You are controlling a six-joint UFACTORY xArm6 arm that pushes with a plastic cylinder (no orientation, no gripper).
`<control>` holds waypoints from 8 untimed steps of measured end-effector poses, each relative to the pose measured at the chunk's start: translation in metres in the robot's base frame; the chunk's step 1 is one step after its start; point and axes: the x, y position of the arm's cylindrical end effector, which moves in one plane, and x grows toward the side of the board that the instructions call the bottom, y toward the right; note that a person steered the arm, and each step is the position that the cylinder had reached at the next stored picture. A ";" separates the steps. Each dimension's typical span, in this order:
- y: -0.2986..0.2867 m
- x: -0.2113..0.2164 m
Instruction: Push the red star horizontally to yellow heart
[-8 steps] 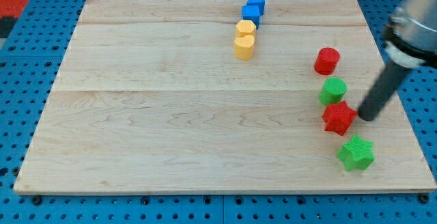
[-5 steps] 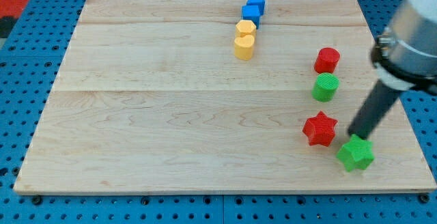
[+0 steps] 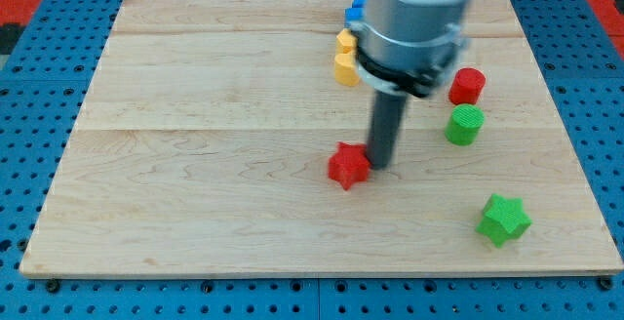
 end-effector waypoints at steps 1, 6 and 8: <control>-0.058 -0.043; -0.114 0.018; -0.160 -0.016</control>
